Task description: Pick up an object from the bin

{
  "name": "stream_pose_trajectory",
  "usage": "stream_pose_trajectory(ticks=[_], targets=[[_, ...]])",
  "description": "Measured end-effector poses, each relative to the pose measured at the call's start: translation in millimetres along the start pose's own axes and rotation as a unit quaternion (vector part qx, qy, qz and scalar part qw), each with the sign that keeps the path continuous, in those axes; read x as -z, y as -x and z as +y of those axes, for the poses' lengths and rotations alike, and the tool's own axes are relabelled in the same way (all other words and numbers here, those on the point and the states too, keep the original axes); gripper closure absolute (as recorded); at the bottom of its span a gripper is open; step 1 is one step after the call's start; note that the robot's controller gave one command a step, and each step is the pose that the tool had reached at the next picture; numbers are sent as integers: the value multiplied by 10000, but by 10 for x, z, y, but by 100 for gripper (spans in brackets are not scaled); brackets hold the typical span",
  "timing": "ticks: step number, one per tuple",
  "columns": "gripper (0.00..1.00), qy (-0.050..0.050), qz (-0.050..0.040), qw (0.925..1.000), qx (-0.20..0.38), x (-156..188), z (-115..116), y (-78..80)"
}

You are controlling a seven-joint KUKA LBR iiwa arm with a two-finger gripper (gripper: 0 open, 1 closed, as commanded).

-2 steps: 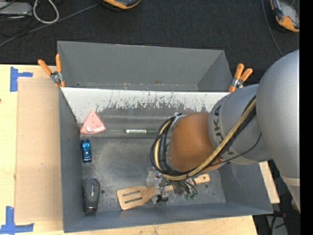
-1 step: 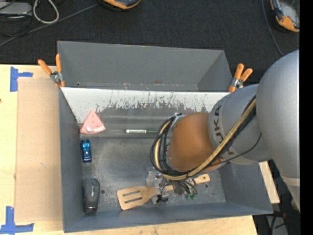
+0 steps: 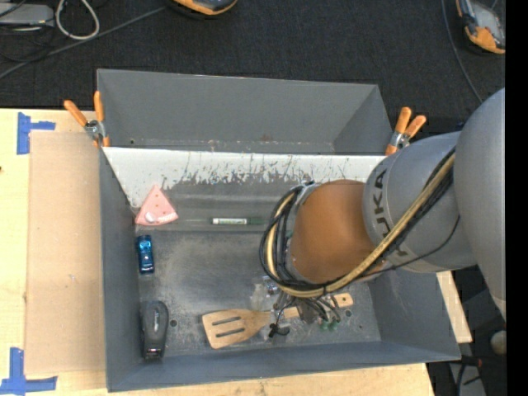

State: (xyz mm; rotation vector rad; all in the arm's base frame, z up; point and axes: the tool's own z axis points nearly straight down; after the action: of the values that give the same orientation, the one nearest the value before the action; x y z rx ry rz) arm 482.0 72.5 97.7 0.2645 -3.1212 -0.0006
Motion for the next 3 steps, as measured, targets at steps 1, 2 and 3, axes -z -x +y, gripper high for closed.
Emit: stream_pose_trajectory(ticks=[1,2,3], targets=[[100,-1,-19,10000,4,157,1,9],[100,0,-3,10000,9,336,4,2],[100,2,41,10000,13,676,9,-20]])
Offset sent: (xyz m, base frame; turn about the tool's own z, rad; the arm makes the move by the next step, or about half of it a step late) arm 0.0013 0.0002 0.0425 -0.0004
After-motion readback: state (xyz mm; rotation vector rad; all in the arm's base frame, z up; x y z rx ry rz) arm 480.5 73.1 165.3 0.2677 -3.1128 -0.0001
